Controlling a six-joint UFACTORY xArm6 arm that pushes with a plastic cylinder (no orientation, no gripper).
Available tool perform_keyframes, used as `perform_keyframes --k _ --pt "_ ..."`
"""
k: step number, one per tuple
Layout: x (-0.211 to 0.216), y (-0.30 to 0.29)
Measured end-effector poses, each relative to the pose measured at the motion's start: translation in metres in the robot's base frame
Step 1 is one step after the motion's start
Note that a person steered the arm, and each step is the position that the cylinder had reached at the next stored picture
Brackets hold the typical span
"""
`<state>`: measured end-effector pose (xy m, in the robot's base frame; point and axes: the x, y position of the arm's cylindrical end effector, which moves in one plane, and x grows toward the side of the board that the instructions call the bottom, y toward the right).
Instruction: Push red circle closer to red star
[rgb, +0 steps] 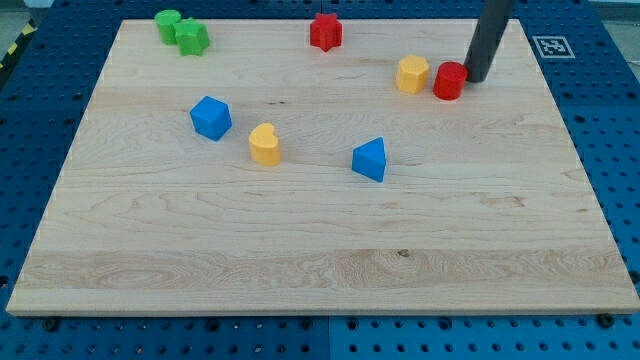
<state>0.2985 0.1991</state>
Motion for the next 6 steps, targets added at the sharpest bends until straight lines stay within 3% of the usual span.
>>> perform_keyframes --k 2,6 --pt "-0.017 -0.045" --pt "0.083 -0.058"
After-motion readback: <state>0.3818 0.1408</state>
